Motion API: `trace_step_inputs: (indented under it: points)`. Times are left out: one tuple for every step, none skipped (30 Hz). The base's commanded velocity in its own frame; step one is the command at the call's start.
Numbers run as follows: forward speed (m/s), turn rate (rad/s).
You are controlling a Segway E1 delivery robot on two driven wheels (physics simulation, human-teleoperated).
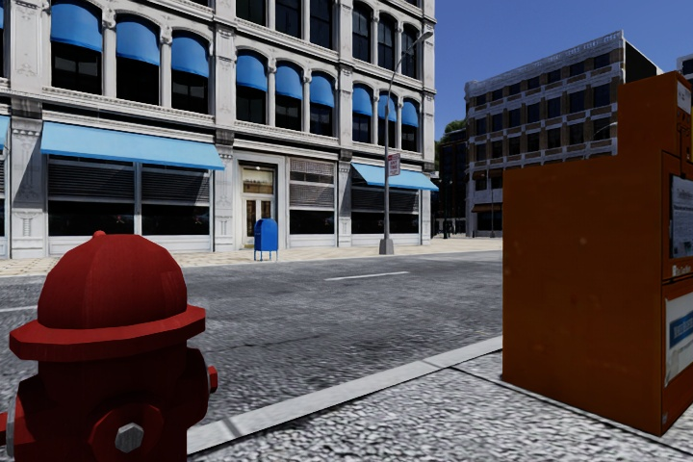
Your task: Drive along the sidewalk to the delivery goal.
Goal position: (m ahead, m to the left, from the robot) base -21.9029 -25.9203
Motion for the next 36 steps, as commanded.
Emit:
trace_step_inputs:
  points:
    - [0.00, 0.00]
    - [0.00, 0.00]
    - [0.00, 0.00]
    - [0.00, 0.00]
    - [0.00, 0.00]
    - [0.00, 0.00]
    - [0.00, 0.00]
    - [0.00, 0.00]
    - [0.00, 0.00]
    - [0.00, 0.00]
    - [0.00, 0.00]
    - [0.00, 0.00]
    - [0.00, 0.00]
    - [0.00, 0.00]
    - [0.00, 0.00]
    - [0.00, 0.00]
    - [0.00, 0.00]
    - [0.00, 0.00]
    - [0.00, 0.00]
    - [0.00, 0.00]
    - [0.00, 0.00]
    - [0.00, 0.00]
    - [0.00, 0.00]
    - [0.00, 0.00]
    - [0.00, 0.00]
    - [0.00, 0.00]
    - [0.00, 0.00]
    - [0.00, 0.00]
    - [0.00, 0.00]
    - [0.00, 0.00]
    - [-0.57, 0.31]
    - [-0.57, 0.36]
    - [-0.57, 0.38]
    - [-0.57, 0.38]
    - [-0.57, 0.39]
    - [-0.57, 0.39]
